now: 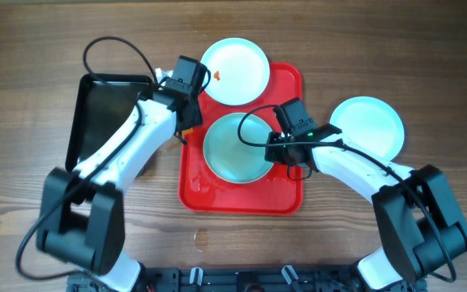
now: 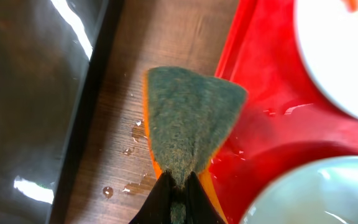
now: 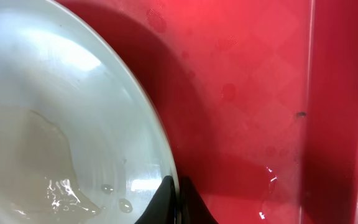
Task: Clean dirty plates on tray and stack at the side
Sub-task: 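Return the sponge to the basin with the left gripper and release, then lift the bottom plate by its rim with the right gripper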
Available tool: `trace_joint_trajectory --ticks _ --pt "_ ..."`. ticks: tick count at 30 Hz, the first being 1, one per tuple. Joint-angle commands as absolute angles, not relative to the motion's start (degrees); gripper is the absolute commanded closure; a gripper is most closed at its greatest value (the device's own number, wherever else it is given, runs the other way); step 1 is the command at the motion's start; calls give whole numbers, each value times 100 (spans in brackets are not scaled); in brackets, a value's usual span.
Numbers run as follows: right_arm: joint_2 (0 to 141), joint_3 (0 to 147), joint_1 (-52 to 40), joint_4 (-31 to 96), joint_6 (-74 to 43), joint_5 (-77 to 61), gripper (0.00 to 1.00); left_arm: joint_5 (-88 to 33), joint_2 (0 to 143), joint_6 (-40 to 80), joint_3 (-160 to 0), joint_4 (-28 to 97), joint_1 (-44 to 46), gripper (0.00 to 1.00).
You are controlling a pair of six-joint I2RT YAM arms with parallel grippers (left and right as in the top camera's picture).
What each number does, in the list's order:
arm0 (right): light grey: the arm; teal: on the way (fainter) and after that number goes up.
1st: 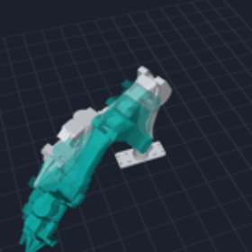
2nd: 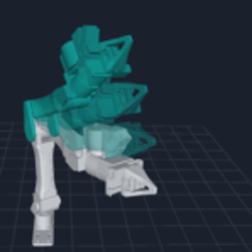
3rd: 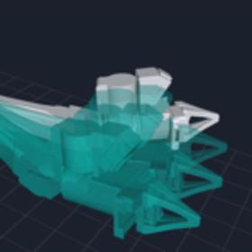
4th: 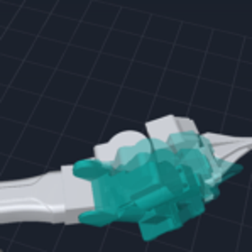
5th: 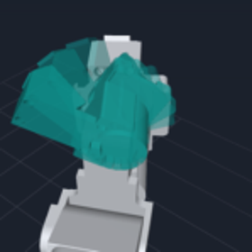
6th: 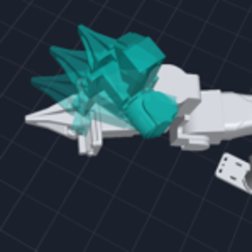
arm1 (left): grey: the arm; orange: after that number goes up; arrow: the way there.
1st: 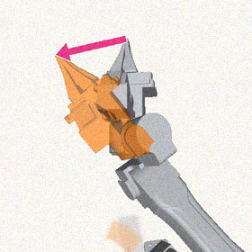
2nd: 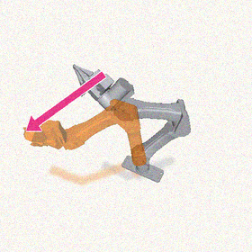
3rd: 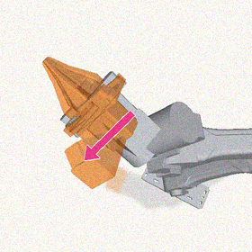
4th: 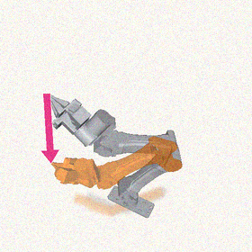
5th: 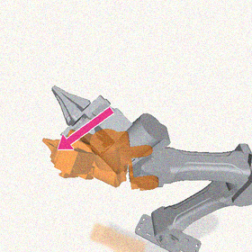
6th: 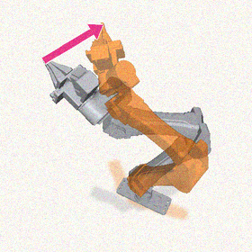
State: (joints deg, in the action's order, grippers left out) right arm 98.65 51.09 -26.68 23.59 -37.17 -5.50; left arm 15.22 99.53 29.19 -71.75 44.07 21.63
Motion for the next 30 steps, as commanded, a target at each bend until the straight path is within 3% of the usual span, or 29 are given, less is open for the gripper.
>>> trace_joint_trajectory --ticks 1,9,15,23,30 --pt "9821 4984 -2633 2445 -3352 -89 96 1719 9129 2873 -7321 4615 2025 96" --pt "9032 4991 -2633 2462 -2700 -82 96 1605 7983 2427 -7314 5601 582 96" --pt "8624 4991 -2633 2453 -2394 -56 96 1035 8187 1968 -6770 5098 -497 96" --pt "8206 4993 -2655 2578 -2169 338 96 558 8864 1962 -5640 3900 -751 96" --pt "7655 4993 -3210 2687 -1507 1658 96 580 9290 1673 -5529 3548 -753 94"
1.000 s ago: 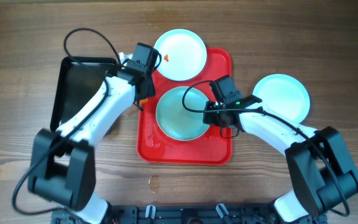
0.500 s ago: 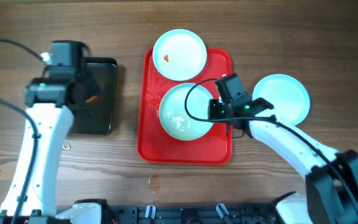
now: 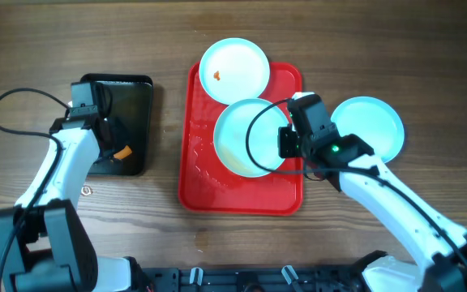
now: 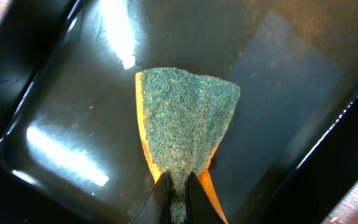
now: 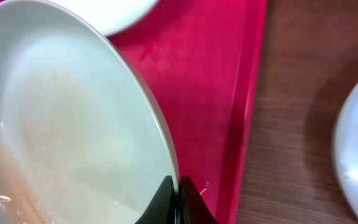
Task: Clean dirty plates on tray and stack at the side
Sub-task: 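Lift the bottom plate by its rim with the right gripper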
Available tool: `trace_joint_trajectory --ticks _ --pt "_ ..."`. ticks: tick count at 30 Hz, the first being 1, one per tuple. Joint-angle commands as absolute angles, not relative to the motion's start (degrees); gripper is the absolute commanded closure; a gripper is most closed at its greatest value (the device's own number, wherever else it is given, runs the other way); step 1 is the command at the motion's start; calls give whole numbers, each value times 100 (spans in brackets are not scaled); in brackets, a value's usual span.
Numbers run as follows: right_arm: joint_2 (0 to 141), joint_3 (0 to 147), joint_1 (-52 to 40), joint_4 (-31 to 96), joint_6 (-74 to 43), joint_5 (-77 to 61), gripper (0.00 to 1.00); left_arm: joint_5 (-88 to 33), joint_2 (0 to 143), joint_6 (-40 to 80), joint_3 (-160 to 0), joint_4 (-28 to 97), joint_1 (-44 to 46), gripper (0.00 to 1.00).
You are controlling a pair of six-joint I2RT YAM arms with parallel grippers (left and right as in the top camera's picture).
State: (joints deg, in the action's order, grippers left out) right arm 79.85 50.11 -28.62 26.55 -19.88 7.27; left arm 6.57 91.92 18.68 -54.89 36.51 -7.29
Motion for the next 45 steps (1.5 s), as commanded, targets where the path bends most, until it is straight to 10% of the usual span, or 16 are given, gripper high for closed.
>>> trace_joint_trajectory --ticks 1,6,7,45 --pt "7583 4993 -3393 2722 -1426 2034 96 580 9325 1673 -5529 3548 -753 87" --pt "7476 4993 -4237 2794 -1011 3465 96 582 9345 1671 -5529 3553 -753 43" --pt "7478 4993 -4410 2792 -915 3750 95 582 9345 1671 -5529 3553 -753 0" --pt "7476 4993 -6198 1013 926 7078 96 582 9345 1671 -5529 3551 -753 0"
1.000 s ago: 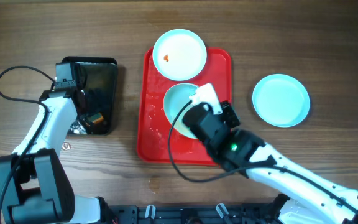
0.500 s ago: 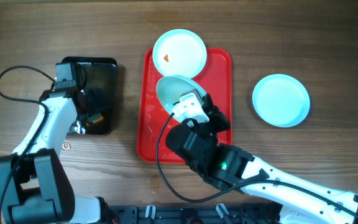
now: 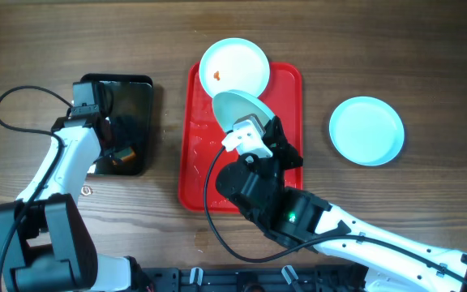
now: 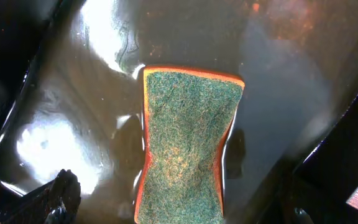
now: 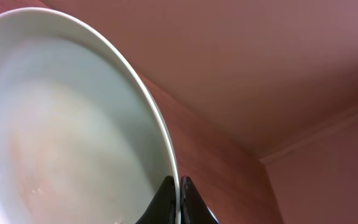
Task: Clean dirty plates on tray and stack at the side
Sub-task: 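Lift the bottom plate by its rim with the right gripper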
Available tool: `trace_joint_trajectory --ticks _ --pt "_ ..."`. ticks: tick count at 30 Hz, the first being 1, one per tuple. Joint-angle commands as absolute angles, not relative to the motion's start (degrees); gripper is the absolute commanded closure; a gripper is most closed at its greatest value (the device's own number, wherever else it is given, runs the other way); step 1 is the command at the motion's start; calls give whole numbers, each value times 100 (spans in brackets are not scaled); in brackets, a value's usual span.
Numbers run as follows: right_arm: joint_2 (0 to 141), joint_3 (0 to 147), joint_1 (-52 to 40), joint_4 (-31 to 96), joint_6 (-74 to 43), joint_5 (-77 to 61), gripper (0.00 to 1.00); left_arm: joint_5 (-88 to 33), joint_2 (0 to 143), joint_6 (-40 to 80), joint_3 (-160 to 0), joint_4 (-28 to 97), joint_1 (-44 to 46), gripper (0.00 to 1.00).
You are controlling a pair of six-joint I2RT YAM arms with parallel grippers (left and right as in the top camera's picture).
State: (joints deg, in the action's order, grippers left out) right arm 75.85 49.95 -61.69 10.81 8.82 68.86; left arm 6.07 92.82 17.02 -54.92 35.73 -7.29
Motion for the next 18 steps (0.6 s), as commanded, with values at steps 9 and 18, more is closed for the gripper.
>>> trace_joint_trajectory --ticks 9,18 --pt "7476 4993 -6198 1002 1057 7078 96 580 9345 1671 -5529 3553 -753 0" --pt "7476 4993 -6198 1004 1052 7074 96 580 9345 1671 -5529 3553 -753 0"
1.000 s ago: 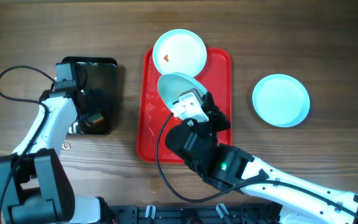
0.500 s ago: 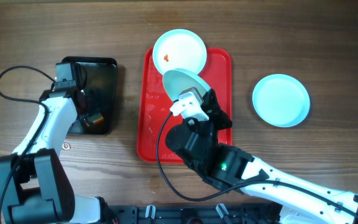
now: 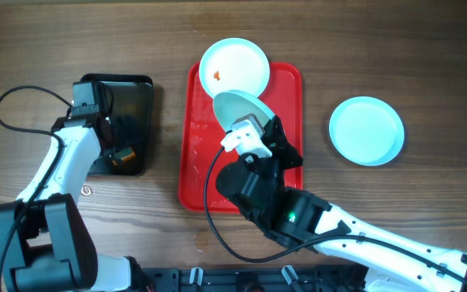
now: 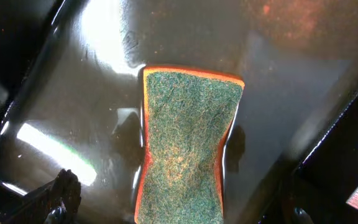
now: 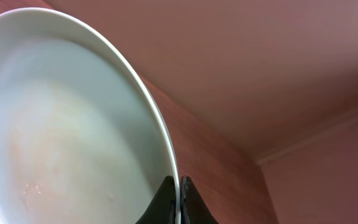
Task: Clean dirty plates on tray and stack at the side
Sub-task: 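Lift the bottom plate by its rim with the right gripper, then carry the plate right and stack it on the cleaned plate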
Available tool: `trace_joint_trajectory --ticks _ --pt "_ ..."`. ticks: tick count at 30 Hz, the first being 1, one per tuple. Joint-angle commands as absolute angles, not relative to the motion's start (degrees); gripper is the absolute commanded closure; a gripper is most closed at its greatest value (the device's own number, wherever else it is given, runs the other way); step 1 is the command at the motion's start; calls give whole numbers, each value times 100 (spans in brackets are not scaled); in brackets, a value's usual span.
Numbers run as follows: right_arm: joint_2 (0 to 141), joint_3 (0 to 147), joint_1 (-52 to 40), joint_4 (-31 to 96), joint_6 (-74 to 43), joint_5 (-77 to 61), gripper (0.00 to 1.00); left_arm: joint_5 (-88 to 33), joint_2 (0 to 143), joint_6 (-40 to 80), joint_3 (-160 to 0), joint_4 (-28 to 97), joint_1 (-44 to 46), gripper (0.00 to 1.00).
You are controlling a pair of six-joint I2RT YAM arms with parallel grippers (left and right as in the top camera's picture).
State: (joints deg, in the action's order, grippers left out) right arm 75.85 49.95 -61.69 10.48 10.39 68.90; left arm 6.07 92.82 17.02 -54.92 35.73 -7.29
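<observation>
A pale plate [image 3: 240, 106] hangs tilted above the red tray [image 3: 290, 81], with my right gripper [image 3: 254, 123] shut on its rim; the right wrist view shows the thin rim pinched in the gripper [image 5: 178, 185] and the wet plate [image 5: 67, 130] to the left. A second plate [image 3: 233, 69] with an orange stain lies at the tray's far end. The green-and-orange sponge [image 4: 185, 146] lies in water in the black tub [image 3: 132, 89]. My left gripper [image 4: 179, 211] is open around the sponge's near end.
A clean light-blue plate [image 3: 366, 130] rests on the wooden table to the right of the tray. My right arm [image 3: 298, 215] is raised close to the overhead camera and covers the tray's near part. A cable [image 3: 23, 101] loops by the tub.
Neither arm nor the plates have moved. Only the reflections on the water in the tub have shifted around the sponge.
First my left gripper held the sponge at the tray's left edge while my right gripper pinched the rim of the plate lying in the tray. Then the sponge was in the tub and the plate was further right. Later the sponge lay released in the water and the plate hung tilted above the tray.
</observation>
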Motion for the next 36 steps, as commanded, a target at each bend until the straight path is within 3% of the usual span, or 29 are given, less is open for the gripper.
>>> trace_joint_trajectory --ticks 1,31,36 --pt "7478 4993 -6198 1004 1057 7076 96 580 9345 1671 -5529 3551 -753 0" --pt "7476 4993 -6198 965 1170 7118 96 580 9345 1671 -5529 3553 -753 0" --pt "7478 4993 -6184 1431 513 6777 96 580 9345 1671 -5529 3553 -753 0"
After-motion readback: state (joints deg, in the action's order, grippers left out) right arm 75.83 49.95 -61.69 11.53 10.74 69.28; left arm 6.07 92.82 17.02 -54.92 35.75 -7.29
